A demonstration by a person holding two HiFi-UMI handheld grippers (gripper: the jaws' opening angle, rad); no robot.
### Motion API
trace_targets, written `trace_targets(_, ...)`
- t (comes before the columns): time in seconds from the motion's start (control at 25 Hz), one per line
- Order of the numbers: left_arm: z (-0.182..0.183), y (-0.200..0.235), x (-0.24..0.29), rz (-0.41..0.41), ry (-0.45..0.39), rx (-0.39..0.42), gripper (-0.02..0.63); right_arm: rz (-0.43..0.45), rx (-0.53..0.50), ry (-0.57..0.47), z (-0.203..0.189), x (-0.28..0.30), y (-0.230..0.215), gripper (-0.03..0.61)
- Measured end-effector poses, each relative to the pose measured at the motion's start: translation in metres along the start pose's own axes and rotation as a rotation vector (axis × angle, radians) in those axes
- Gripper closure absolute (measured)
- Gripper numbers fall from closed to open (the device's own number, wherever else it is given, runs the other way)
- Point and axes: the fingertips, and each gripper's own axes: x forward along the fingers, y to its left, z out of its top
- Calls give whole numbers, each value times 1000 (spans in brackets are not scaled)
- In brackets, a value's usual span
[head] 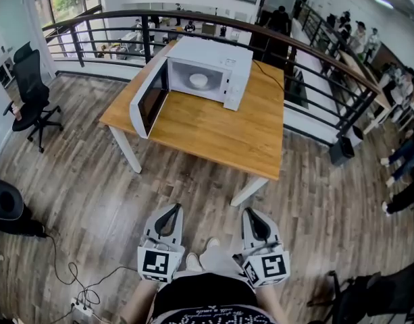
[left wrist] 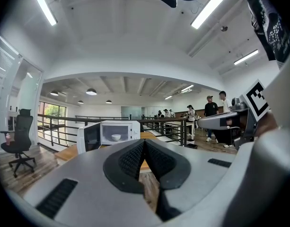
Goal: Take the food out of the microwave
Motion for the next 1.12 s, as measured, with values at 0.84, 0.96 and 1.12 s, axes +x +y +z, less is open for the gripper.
trace_targets(0.84,3,56,127,107,3,-52,581,94,-4,29,3,141,-64,543)
trace_targets(0.96,10,59,147,112,-4,-40,581,111,6,24,7,159,-77,543)
trace_targets(1.12,16,61,172,109,-8,-25,581,123,20,20,8,176,-93,543)
